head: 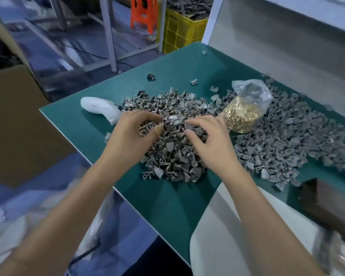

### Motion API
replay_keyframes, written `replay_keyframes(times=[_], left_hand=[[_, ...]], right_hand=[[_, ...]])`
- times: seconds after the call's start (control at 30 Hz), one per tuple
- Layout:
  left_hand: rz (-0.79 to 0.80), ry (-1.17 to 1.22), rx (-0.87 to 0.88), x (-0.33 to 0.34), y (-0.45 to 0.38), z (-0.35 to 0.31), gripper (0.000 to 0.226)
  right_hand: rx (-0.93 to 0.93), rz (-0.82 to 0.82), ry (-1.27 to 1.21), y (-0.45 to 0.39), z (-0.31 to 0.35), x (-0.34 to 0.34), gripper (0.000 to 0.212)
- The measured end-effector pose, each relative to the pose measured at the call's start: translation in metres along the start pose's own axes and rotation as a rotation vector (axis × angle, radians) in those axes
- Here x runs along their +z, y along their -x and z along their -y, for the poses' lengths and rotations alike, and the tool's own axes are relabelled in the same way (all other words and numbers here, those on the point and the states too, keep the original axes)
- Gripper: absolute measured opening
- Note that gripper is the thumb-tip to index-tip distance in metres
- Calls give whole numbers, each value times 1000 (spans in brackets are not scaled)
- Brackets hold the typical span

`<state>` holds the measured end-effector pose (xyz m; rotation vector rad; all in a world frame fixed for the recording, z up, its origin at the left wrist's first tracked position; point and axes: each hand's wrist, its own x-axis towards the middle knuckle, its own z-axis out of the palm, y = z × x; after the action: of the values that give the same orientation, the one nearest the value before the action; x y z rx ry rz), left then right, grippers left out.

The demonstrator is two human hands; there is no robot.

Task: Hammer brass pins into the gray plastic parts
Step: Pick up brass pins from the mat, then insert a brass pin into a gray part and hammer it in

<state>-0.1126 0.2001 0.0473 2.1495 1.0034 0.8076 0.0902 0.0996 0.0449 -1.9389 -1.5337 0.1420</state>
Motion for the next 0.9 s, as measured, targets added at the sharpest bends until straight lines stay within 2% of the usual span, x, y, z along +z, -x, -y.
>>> replay_keyframes(times=[0.1, 0.33, 0.63, 0.8, 0.9], left_hand=[[-37, 78, 36, 11, 28, -9, 10], [141, 155, 240, 62, 59, -62, 10], [333, 206, 259, 114, 83, -98, 11], [354, 230, 233, 130, 93, -99, 15], [340, 182, 219, 136, 100, -94, 15]], right_hand=[[-6, -47, 19, 18, -15, -18, 18], [17, -62, 163, 73, -46, -72, 13], [85, -112, 191, 154, -67, -114, 7], [31, 17, 94, 182, -65, -112, 5], [14, 108, 98, 190, -66, -108, 16]])
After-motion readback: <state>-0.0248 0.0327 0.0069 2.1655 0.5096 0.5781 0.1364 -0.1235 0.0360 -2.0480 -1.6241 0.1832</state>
